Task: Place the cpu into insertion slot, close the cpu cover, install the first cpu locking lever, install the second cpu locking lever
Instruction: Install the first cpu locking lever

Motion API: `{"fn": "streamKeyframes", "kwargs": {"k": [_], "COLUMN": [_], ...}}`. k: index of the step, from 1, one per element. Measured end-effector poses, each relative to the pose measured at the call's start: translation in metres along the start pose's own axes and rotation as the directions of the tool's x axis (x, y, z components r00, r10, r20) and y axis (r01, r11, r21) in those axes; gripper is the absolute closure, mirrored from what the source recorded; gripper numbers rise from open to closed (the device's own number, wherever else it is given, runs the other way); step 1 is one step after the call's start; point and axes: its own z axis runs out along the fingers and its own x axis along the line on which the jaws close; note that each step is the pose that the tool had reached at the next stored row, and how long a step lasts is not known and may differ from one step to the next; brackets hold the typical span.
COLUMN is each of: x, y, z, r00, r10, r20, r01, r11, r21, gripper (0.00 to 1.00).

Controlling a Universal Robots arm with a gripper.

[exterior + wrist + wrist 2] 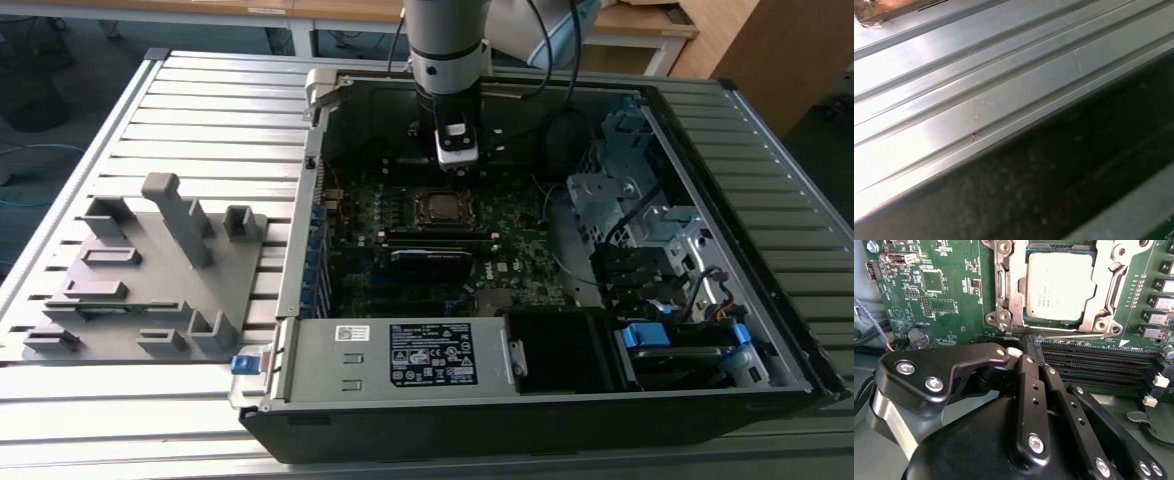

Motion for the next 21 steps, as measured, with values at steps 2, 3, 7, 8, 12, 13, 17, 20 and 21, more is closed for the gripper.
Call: {"fn": "streamKeyframes", "kwargs": {"k": [2, 3, 7, 8, 12, 13, 17, 20, 21], "x": [0.0, -0.0001, -0.0001, -0.0001, 0.0, 0.0001, 0.0001, 0.0004, 0.0006], "y": [0.0001, 0.0001, 0.0, 0.0, -0.0001, -0.0001, -0.0001, -0.0003, -0.0004], "z": [-0.0003, -0.0005, -0.0006, -0.0006, 0.0003, 0.0005, 0.0008, 0.0006, 0.0006], "r00": [1.0, 1.0, 1.0, 1.0, 0.9999, 0.9999, 0.9998, 0.9998, 0.9998], "r10": [0.0, -0.001, -0.002, -0.002, -0.003, -0.003, -0.004, -0.004, -0.003], "r20": [0.0013, 0.0019, 0.007, 0.0086, 0.0147, 0.0161, 0.0205, 0.0212, 0.0212], "r01": [0.0, 0.001, 0.002, 0.002, 0.003, 0.003, 0.004, 0.003, 0.002], "r11": [1.0, 1.0, 1.0, 1.0, 1.0, 1.0, 0.9999, 0.9999, 0.9999], "r21": [0.0018, 0.0029, 0.008, 0.0084, 0.0084, 0.0085, 0.0123, 0.0132, 0.0134], "gripper": [0.9, 0.9, 0.9, 0.9, 0.9, 0.9, 0.9, 0.9, 0.9]}}
